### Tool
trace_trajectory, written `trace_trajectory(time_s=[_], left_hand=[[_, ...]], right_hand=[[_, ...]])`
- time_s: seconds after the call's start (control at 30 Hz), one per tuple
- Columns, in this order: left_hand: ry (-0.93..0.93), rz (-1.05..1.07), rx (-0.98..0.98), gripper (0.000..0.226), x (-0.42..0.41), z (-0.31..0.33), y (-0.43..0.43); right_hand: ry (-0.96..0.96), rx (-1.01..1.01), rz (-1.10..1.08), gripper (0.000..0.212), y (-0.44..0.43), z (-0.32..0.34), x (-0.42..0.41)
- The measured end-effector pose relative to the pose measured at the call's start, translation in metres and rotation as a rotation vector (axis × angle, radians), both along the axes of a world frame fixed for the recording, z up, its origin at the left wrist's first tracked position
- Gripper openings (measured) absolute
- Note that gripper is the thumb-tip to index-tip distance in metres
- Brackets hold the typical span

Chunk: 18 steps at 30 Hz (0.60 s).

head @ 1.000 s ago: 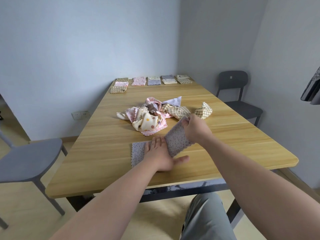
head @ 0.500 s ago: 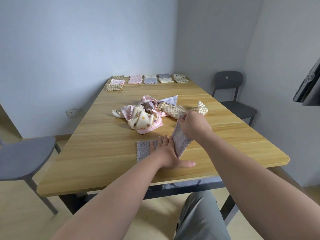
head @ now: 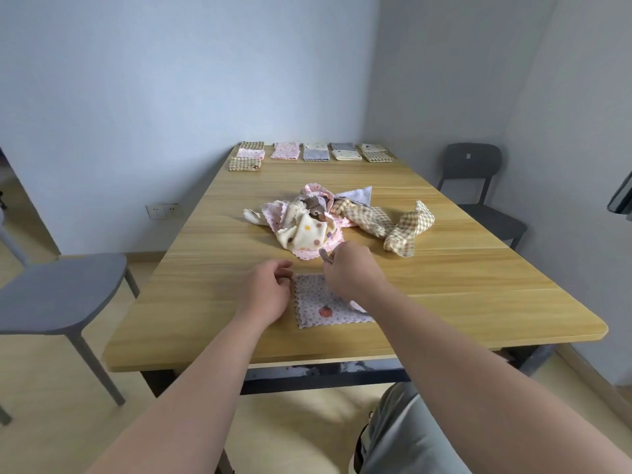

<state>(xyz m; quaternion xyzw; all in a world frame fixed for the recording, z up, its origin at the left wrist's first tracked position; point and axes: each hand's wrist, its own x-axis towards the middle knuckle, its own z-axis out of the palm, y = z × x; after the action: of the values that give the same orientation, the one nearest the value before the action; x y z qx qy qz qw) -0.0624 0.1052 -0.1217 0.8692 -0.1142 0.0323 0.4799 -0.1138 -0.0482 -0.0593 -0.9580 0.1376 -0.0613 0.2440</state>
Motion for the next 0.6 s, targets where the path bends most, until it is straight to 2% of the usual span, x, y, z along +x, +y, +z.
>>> trace_trajectory(time_s=[0.27, 0.6], left_hand=[[0.016, -0.025, -0.010, 0.036, 0.005, -0.006, 0.003], [-0.004, -0.026, 0.007, 0.038, 0.003, -0.004, 0.004]], right_hand=[[0.114, -0.056, 0.022, 0.032, 0.031, -0.015, 0.001], [0.090, -0.068, 0.024, 0.031, 0.038, -0.021, 0.005]])
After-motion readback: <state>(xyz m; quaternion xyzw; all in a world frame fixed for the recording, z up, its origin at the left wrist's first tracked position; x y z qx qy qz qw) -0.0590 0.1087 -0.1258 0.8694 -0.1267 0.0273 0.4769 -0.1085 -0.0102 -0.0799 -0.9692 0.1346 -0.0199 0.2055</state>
